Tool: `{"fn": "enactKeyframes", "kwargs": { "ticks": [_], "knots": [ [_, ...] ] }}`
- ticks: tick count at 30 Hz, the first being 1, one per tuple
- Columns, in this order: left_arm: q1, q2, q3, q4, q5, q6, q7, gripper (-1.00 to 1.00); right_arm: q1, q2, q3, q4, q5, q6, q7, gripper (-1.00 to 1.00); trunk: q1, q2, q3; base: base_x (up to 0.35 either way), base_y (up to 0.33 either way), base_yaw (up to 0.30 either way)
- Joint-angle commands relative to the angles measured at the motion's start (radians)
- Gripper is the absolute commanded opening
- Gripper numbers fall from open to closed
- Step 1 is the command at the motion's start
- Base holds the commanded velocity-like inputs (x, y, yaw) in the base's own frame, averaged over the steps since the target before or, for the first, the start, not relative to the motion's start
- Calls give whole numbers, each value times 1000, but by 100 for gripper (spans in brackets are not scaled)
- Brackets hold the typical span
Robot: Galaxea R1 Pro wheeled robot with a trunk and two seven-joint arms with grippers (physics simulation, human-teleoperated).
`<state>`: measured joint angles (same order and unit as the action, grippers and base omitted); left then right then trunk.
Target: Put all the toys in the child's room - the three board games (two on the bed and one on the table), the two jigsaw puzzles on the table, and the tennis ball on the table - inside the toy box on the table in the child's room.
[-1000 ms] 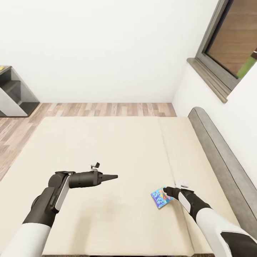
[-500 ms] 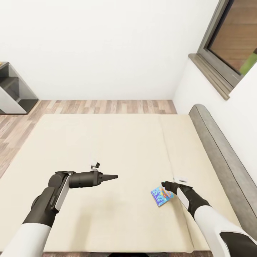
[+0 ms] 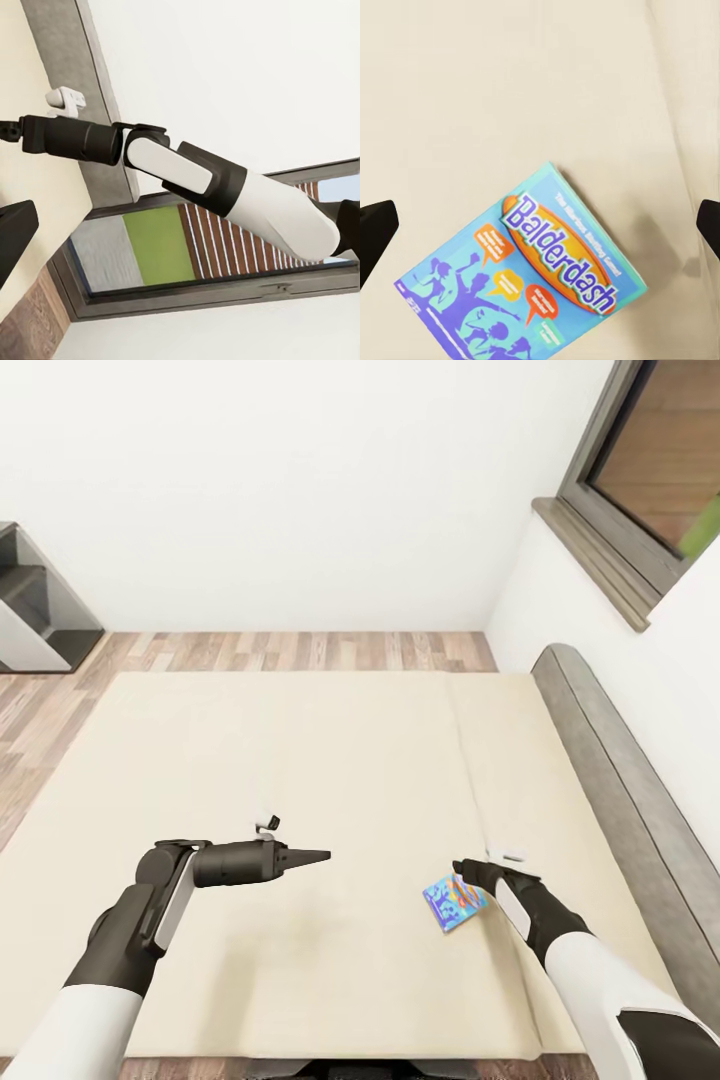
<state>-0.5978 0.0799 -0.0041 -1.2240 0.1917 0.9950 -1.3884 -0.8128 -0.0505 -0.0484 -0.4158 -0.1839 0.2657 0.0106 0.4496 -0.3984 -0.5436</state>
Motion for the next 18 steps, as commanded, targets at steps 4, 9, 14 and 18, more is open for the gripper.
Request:
{"fn": "enactKeyframes", "kwargs": {
  "ticks": [4, 9, 14, 18],
  "knots": [
    [0, 0, 0, 0, 3, 11, -1, 100, 0, 0, -4, -3, -6, 6, 3, 100, 0, -2, -8, 0, 0, 0],
    [0, 0, 0, 0, 4, 11, -1, 100, 0, 1, -4, -4, -6, 6, 4, 100, 0, -2, -16, 0, 0, 0],
    [0, 1, 1, 0, 5, 10, -1, 100, 0, 0, -4, -5, -6, 6, 5, 100, 0, -2, -24, 0, 0, 0],
    [0, 1, 0, 0, 6, 10, -1, 100, 0, -2, -4, -5, -6, 6, 5, 100, 0, -2, -31, 0, 0, 0]
  ]
}}
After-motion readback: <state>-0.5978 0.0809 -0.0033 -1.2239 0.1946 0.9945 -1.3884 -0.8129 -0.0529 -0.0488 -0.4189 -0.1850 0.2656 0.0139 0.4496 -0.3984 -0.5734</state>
